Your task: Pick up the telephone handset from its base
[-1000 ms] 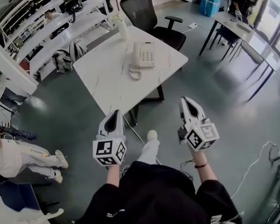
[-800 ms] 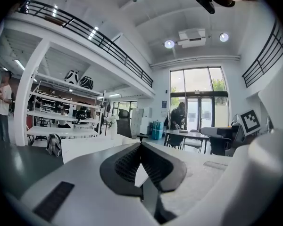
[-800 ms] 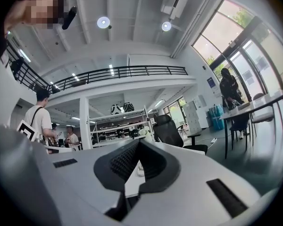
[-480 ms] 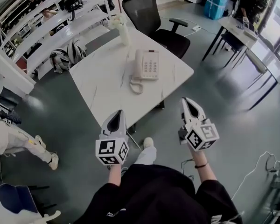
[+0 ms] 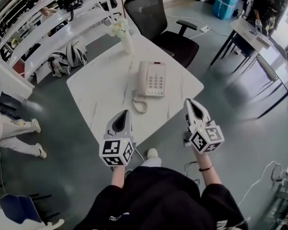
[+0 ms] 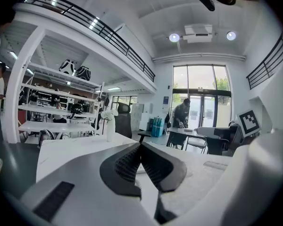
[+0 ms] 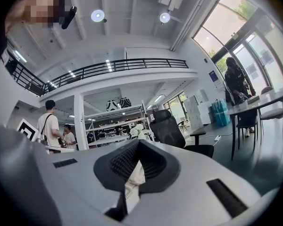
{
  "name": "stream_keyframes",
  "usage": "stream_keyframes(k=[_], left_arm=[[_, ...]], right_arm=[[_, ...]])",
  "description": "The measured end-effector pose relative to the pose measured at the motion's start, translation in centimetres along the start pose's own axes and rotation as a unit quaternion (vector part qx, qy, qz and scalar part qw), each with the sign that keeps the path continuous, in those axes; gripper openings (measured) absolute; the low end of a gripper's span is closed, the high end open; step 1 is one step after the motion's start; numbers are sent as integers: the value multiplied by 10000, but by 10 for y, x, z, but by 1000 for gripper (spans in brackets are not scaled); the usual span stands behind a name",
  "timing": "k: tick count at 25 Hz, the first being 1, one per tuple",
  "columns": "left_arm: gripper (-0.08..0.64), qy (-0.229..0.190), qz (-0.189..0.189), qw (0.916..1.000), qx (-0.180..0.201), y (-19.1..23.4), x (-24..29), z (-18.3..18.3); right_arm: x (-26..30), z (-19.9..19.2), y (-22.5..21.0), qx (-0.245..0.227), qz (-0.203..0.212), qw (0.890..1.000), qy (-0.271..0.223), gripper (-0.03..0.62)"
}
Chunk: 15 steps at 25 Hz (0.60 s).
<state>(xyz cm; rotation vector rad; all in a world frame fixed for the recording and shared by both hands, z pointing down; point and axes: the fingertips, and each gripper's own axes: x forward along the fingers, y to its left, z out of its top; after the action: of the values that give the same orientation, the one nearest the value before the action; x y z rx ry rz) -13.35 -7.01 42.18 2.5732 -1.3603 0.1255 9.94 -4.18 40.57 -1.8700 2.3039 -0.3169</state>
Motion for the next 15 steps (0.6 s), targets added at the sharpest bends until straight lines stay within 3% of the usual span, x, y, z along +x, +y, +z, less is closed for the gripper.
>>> stream_keyframes(k=[15], left_arm=[[0, 229, -186, 9996, 40, 10, 81, 3]], right_arm=[[66, -7, -37, 34, 4, 9997, 252, -9]])
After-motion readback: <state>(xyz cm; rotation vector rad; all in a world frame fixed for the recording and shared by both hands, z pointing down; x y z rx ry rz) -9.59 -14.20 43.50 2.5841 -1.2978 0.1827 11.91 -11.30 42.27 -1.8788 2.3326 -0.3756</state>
